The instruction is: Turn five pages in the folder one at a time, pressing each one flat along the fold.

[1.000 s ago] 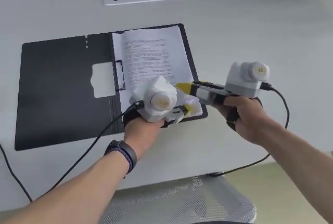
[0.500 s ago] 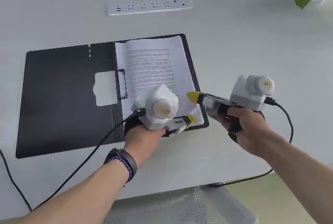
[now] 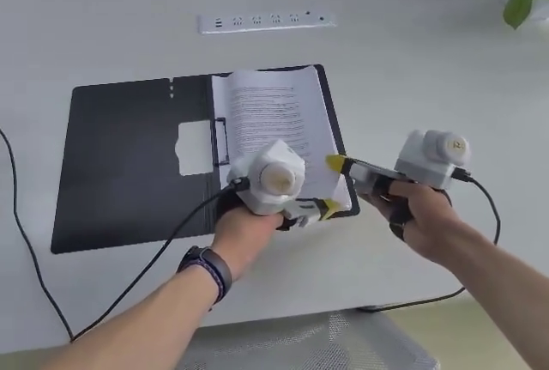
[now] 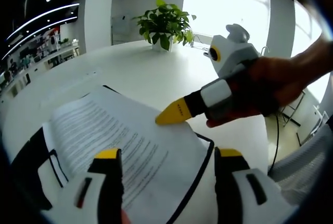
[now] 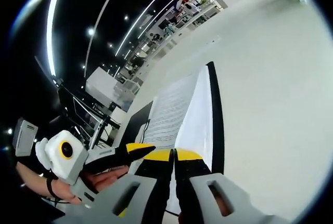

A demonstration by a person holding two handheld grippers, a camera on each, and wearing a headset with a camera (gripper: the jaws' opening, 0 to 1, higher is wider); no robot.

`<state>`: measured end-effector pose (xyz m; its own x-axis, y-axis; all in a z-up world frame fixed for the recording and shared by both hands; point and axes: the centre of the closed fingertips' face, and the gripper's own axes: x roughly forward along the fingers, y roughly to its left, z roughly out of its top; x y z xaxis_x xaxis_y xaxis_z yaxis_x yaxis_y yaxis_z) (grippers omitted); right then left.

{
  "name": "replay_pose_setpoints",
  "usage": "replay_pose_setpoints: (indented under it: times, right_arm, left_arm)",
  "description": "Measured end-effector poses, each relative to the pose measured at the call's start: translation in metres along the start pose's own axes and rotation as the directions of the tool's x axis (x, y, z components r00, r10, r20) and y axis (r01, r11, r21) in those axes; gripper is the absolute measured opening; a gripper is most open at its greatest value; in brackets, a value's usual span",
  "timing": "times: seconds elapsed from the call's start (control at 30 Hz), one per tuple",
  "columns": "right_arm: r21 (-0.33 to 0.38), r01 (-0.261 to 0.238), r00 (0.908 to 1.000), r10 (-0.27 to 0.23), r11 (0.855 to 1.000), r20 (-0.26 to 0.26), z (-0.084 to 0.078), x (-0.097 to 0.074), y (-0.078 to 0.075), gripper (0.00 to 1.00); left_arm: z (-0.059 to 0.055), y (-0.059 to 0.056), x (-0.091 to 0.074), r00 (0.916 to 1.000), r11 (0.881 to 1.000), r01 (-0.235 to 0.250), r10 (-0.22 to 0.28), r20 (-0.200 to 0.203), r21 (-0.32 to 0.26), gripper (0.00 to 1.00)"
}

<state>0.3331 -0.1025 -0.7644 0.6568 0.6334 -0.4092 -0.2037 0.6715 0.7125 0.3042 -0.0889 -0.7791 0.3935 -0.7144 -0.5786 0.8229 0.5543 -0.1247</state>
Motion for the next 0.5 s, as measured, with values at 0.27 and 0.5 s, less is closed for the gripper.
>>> replay_pose_setpoints:
  times: [0.27, 0.5]
  right_arm:
    - [0.003, -0.005, 0.9999, 0.005, 1.000, 0.016, 0.004, 0.001, 0.011, 0.00]
    - [-0.003, -0.017, 0.9994, 0.017, 1.000, 0.031, 0.008, 0.000, 0.024, 0.00]
  left_arm:
    - [-0.001, 0.012, -0.022, 0.9997, 0.999, -0.021, 0.021, 0.010, -0.043, 0.78]
    - [-0.003, 0.025, -0.045, 0.9985, 0.997, -0.043, 0.045, 0.031, -0.070, 0.80]
